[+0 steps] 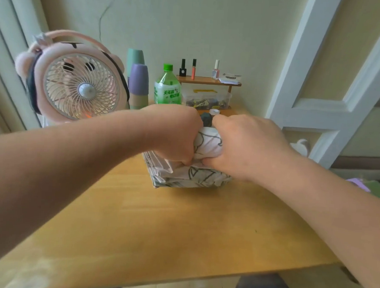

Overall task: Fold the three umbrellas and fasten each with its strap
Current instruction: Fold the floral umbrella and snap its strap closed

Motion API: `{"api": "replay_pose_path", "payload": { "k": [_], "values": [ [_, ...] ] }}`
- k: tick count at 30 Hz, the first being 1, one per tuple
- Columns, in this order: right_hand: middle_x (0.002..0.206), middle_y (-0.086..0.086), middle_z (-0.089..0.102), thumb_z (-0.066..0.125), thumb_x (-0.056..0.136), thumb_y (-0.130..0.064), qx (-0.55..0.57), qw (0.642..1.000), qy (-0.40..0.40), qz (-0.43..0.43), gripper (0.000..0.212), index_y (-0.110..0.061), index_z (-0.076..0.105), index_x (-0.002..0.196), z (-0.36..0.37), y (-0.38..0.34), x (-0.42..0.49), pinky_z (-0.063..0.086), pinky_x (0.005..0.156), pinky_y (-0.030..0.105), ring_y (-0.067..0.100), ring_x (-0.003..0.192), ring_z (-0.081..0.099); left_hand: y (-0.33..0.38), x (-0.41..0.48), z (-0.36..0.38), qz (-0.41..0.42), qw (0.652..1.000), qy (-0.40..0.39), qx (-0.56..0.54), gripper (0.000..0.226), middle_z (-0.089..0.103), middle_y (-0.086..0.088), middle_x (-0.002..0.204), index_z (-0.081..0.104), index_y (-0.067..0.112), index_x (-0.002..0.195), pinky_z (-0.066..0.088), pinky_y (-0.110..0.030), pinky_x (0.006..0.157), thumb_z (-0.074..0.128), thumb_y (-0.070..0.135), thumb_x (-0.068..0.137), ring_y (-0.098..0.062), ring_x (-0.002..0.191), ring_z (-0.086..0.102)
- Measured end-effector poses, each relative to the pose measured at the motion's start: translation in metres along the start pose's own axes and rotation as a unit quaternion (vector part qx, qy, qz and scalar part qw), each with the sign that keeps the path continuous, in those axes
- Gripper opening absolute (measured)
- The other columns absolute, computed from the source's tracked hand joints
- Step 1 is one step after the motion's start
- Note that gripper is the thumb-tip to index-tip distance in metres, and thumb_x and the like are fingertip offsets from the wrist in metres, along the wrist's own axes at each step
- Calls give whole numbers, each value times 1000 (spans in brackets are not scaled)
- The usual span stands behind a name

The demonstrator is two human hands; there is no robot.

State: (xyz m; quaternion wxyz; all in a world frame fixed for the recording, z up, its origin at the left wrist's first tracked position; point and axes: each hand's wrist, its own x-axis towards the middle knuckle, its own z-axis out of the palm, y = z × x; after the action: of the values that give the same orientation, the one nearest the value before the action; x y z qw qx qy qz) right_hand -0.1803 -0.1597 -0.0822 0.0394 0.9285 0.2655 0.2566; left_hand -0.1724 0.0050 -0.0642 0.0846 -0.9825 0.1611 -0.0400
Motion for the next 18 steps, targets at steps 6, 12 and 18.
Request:
{"api": "replay_pose_path", "payload": {
  "k": [6,12,18],
  "values": [
    [85,-4,52,68,84,-53,-39,997,71,-11,40,-26,41,93,-3,3,0,30,63,34,24,82,47,1,-6,-14,12,1000,19,6,46,62,8,80,59,26,94,55,-32,63,76,63,73,-14,71,60],
    [101,0,47,75,81,-47,-51,997,60,18,47,-23,47,110,-2,1,-13,32,65,34,27,102,52,-1,-20,27,44,927,354,113,33,44,5,59,42,16,82,21,-27,46,73,26,81,-25,47,44],
    [74,8,61,91,57,-20,-58,996,-54,33,47,-16,58,91,39,-24,-51,43,51,38,33,63,63,15,-39,99,66,945,320,34,35,56,-4,70,49,16,84,40,-36,49,76,21,63,-31,58,59]
  ]
}}
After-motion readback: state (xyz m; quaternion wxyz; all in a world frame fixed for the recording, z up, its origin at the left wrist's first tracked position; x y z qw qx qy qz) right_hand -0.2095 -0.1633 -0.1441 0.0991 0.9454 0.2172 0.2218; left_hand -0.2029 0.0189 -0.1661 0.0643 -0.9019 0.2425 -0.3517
